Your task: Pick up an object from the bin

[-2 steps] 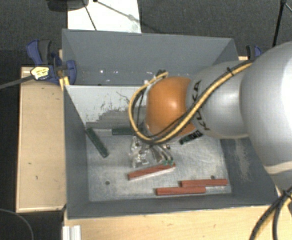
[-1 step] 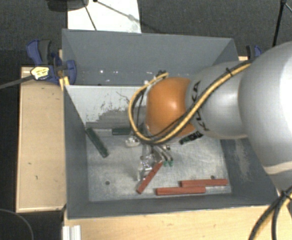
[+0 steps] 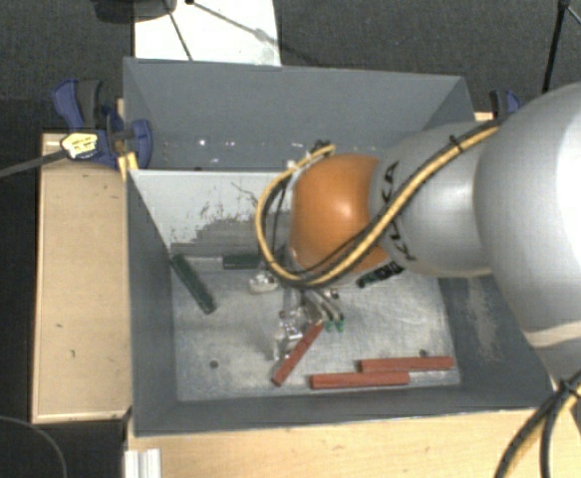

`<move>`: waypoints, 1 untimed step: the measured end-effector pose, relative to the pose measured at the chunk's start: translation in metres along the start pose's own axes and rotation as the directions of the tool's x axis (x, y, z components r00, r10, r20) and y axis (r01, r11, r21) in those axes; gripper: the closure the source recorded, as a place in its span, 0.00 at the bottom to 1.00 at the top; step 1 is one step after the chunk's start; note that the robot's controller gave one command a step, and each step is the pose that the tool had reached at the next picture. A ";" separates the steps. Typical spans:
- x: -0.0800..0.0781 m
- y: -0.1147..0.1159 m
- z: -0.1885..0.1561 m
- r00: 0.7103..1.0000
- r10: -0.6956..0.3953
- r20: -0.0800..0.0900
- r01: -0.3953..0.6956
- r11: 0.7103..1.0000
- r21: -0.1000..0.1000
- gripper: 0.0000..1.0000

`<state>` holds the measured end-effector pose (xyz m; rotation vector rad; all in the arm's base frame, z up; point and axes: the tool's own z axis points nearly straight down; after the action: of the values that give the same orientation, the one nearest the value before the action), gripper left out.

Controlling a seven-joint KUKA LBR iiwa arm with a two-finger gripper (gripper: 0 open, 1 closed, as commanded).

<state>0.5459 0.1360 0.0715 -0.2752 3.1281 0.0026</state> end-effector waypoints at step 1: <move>0.009 0.006 0.000 0.995 -0.104 0.004 0.104 0.995 0.002 0.00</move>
Offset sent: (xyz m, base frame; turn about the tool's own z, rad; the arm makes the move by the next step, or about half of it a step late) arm 0.0302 -0.0959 -0.0015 -0.1134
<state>0.5362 0.1401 0.0715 -0.4366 3.1057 -0.0005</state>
